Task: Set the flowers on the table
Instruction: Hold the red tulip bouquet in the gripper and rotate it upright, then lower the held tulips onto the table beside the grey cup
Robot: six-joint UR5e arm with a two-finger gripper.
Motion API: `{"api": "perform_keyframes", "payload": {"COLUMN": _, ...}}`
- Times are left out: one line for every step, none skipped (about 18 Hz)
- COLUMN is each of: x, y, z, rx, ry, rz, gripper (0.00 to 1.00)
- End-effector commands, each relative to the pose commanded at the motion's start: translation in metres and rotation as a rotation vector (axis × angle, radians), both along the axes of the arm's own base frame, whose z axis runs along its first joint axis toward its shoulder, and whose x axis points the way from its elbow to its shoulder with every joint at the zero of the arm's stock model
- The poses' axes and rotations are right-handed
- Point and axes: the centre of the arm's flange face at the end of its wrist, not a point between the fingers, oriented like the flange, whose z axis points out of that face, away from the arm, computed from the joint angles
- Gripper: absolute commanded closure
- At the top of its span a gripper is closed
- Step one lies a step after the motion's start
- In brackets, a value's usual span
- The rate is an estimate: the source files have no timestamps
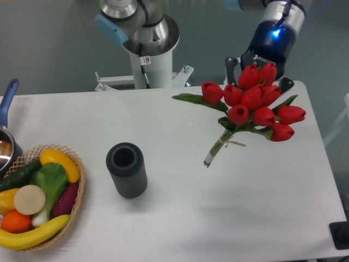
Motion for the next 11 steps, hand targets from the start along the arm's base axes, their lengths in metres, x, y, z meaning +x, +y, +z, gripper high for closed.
{"api": "perform_keyframes", "payload": {"x": -0.002, "y": 0.000, "z": -0.001, "rx": -0.013, "ry": 0.005, "rz": 0.008, "gripper": 0.71}}
{"api": "perform_keyframes", "payload": {"x": -0.003, "y": -0.001, "z": -0.002, "rx": -0.033, "ry": 0.009, "rz": 0.020, "gripper": 0.71}}
{"api": "perform_keyframes", "payload": {"x": -0.005, "y": -0.003, "z": -0.005, "rx": -0.065, "ry": 0.018, "rz": 0.037, "gripper": 0.71}}
{"api": "perform_keyframes", "payload": {"x": -0.007, "y": -0.004, "z": -0.010, "rx": -0.106, "ry": 0.038, "rz": 0.053, "gripper": 0.71}}
{"api": "perform_keyframes", "payload": {"x": -0.009, "y": -0.006, "z": -0.015, "rx": -0.149, "ry": 0.063, "rz": 0.065, "gripper": 0.71}}
{"api": "perform_keyframes", "payload": {"x": -0.009, "y": -0.008, "z": -0.021, "rx": -0.195, "ry": 0.080, "rz": 0.079, "gripper": 0.71}}
{"api": "perform_keyframes", "payload": {"x": -0.008, "y": -0.010, "z": -0.028, "rx": -0.242, "ry": 0.088, "rz": 0.098, "gripper": 0.71}}
{"api": "perform_keyframes", "payload": {"x": -0.008, "y": -0.011, "z": -0.033, "rx": -0.282, "ry": 0.096, "rz": 0.111, "gripper": 0.71}}
{"api": "perform_keyframes", "payload": {"x": -0.008, "y": -0.012, "z": -0.035, "rx": -0.312, "ry": 0.106, "rz": 0.122, "gripper": 0.71}}
{"api": "perform_keyframes", "payload": {"x": -0.006, "y": -0.010, "z": -0.036, "rx": -0.341, "ry": 0.114, "rz": 0.130, "gripper": 0.71}}
{"api": "perform_keyframes", "payload": {"x": -0.004, "y": -0.008, "z": -0.037, "rx": -0.377, "ry": 0.125, "rz": 0.139, "gripper": 0.71}}
